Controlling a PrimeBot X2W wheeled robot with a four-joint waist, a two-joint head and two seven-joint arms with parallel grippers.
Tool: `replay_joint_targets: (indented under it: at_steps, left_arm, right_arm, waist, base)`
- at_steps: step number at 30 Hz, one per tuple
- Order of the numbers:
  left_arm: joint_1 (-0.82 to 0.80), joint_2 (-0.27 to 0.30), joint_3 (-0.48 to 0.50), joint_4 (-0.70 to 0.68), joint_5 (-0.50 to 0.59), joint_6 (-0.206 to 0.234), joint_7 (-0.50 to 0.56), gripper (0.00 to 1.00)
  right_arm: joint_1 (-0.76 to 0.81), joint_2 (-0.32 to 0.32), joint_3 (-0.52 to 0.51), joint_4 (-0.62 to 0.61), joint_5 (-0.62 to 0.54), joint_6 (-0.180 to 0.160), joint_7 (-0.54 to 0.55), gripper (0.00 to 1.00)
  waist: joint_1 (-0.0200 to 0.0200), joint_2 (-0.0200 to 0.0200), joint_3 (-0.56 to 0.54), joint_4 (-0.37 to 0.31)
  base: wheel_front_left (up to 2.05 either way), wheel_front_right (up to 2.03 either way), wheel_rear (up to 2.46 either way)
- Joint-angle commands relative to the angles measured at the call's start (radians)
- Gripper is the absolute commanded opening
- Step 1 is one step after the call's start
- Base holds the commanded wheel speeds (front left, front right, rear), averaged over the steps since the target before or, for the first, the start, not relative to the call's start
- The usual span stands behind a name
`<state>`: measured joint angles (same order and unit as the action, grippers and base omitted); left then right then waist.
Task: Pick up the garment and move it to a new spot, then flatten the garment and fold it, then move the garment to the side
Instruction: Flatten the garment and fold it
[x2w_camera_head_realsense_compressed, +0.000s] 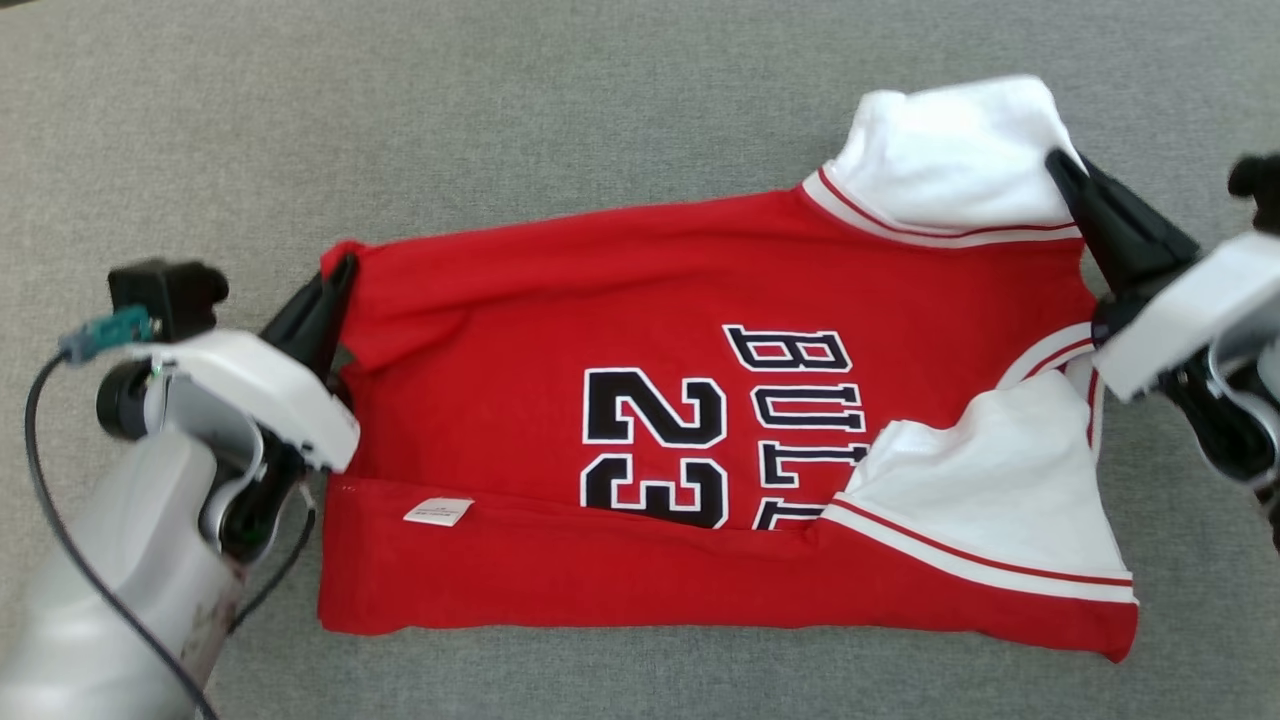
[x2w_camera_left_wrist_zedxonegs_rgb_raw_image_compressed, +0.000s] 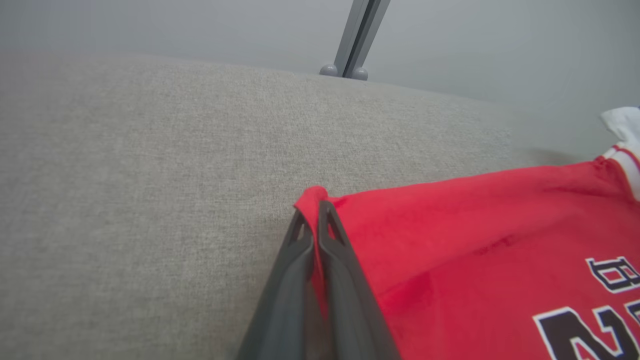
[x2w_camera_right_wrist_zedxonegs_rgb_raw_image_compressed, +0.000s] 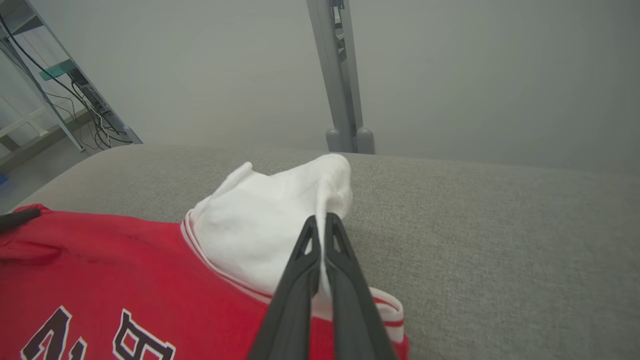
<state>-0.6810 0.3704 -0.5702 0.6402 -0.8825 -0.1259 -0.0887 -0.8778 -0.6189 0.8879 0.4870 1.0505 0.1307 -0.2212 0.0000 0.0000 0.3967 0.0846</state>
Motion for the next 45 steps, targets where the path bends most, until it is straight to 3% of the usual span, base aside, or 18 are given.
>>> replay_joint_targets:
  at_steps: [1, 10, 17, 21, 22, 23, 24, 25, 26, 30, 34, 40, 45]
  left_arm:
    - [0.043, 0.018, 0.010, -0.043, -0.018, 0.014, 0.003, 0.00]
    - [0.330, 0.127, 0.076, -0.395, -0.095, 0.169, 0.038, 0.00]
    - [0.438, 0.172, 0.100, -0.529, -0.134, 0.241, 0.074, 0.00]
    - [0.487, 0.177, 0.111, -0.563, -0.157, 0.272, 0.090, 0.00]
    - [0.497, 0.178, 0.113, -0.566, -0.162, 0.280, 0.092, 0.00]
    - [0.507, 0.179, 0.116, -0.569, -0.164, 0.287, 0.091, 0.00]
    - [0.516, 0.178, 0.118, -0.570, -0.166, 0.293, 0.087, 0.38]
    - [0.526, 0.175, 0.122, -0.572, -0.171, 0.298, 0.080, 0.76]
    - [0.535, 0.174, 0.126, -0.575, -0.173, 0.304, 0.072, 1.00]
    - [0.559, 0.164, 0.149, -0.598, -0.160, 0.319, 0.012, 1.00]
    - [0.570, 0.161, 0.179, -0.651, -0.118, 0.359, -0.072, 1.00]
    - [0.524, 0.170, 0.179, -0.758, 0.005, 0.438, -0.130, 1.00]
    - [0.454, 0.166, 0.167, -0.817, 0.124, 0.493, -0.153, 1.00]
  right_arm:
    - [0.045, -0.018, 0.000, -0.035, 0.017, 0.000, -0.009, 0.00]
    - [0.286, -0.086, -0.045, -0.201, 0.046, 0.000, -0.012, 0.00]
    - [0.455, -0.095, -0.122, -0.285, 0.053, 0.000, -0.014, 0.00]
    - [0.551, -0.066, -0.165, -0.311, 0.026, 0.000, 0.009, 0.00]
    - [0.573, -0.058, -0.176, -0.310, 0.017, 0.000, 0.018, 0.16]
    - [0.591, -0.046, -0.188, -0.308, 0.007, 0.000, 0.024, 0.49]
    - [0.606, -0.034, -0.202, -0.303, -0.003, 0.000, 0.027, 1.00]
    - [0.622, -0.023, -0.216, -0.298, -0.017, 0.000, 0.032, 1.00]
    - [0.640, -0.012, -0.233, -0.296, -0.027, 0.000, 0.032, 1.00]
    - [0.703, 0.030, -0.327, -0.328, -0.072, 0.000, 0.013, 1.00]
    - [0.751, 0.088, -0.491, -0.374, -0.176, 0.000, -0.017, 1.00]
    - [0.791, 0.269, -0.773, -0.481, -0.402, 0.000, -0.019, 1.00]
    - [0.784, 0.394, -0.869, -0.580, -0.590, 0.000, 0.048, 1.00]
  waist:
    - [0.0000, 0.0000, -0.007, -0.008]
    - [0.0000, 0.0000, -0.033, -0.031]
    - [0.0000, 0.0000, -0.046, -0.035]
    - [0.0000, 0.0000, -0.056, -0.050]
    - [0.0000, 0.0000, -0.057, -0.054]
    - [0.0000, 0.0000, -0.059, -0.057]
    - [0.0000, 0.0000, -0.062, -0.060]
    - [0.0000, 0.0000, -0.066, -0.062]
    - [0.0000, 0.0000, -0.070, -0.064]
    - [0.0000, 0.0000, -0.085, -0.071]
    - [0.0000, 0.0000, -0.101, -0.080]
    - [0.0000, 0.0000, -0.128, -0.082]
    - [0.0000, 0.0000, -0.140, -0.074]
  base:
    - [0.00, 0.00, 0.00]
    - [0.00, 0.00, 0.00]
    - [0.00, 0.00, 0.00]
    - [0.00, 0.00, 0.00]
    - [0.00, 0.00, 0.00]
    - [0.00, 0.00, 0.00]
    - [0.00, 0.00, 0.00]
    - [0.00, 0.00, 0.00]
    - [0.00, 0.00, 0.00]
    - [0.00, 0.00, 0.00]
    - [0.00, 0.00, 0.00]
    - [0.00, 0.00, 0.00]
    - [0.00, 0.00, 0.00]
